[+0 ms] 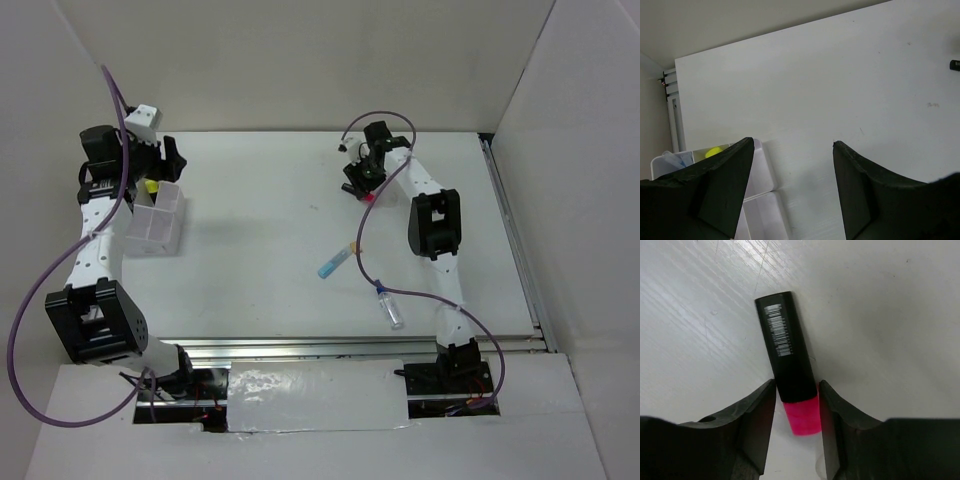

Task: Sort the stationery into containers
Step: Grab a piece of stationery with the right arm

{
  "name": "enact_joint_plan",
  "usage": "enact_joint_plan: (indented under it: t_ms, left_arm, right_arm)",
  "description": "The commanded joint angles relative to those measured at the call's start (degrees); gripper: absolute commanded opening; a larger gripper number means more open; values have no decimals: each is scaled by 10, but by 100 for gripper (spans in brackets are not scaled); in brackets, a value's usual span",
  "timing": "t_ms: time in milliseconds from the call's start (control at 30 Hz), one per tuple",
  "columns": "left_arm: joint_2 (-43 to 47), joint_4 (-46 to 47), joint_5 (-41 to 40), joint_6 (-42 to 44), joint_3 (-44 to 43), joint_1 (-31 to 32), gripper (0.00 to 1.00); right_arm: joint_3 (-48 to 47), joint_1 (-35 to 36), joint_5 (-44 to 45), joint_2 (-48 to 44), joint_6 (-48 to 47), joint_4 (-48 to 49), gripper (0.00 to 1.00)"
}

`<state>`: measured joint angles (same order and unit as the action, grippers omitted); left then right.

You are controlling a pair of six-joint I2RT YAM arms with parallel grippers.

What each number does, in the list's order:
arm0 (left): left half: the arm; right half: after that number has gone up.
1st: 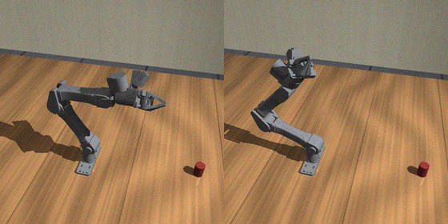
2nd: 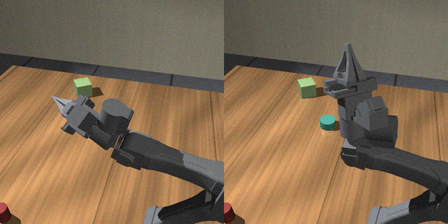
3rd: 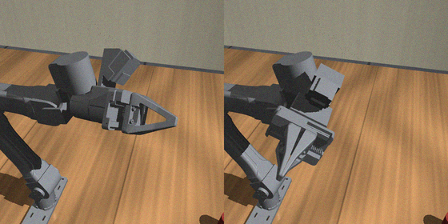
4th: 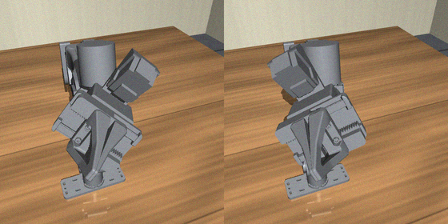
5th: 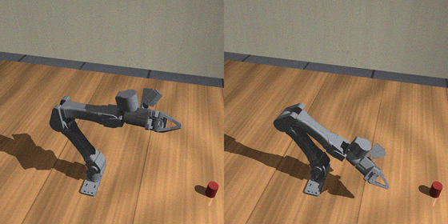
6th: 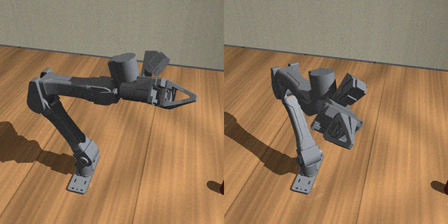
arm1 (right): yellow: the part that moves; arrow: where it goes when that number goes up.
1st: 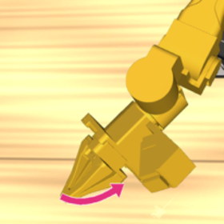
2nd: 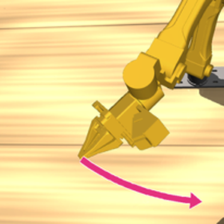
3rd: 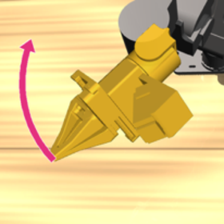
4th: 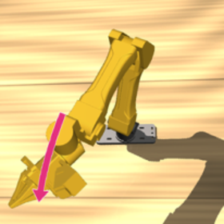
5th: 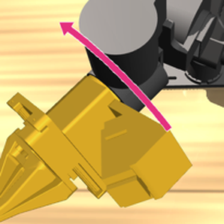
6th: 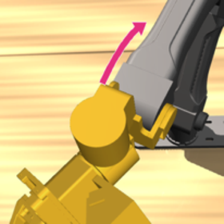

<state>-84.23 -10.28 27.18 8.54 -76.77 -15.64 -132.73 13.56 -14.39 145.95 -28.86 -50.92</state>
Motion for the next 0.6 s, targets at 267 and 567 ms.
enact_joint_plan:
  t_ms: [267, 567]
  left_arm:
    - [70, 11, 63, 25, 20, 10, 76]
    - [216, -91, 44, 381, 147, 265, 74]
  right_arm:
    - [36, 27, 14, -49, -4, -37, 0]
    - [215, 51, -269, -250, 333, 4, 0]
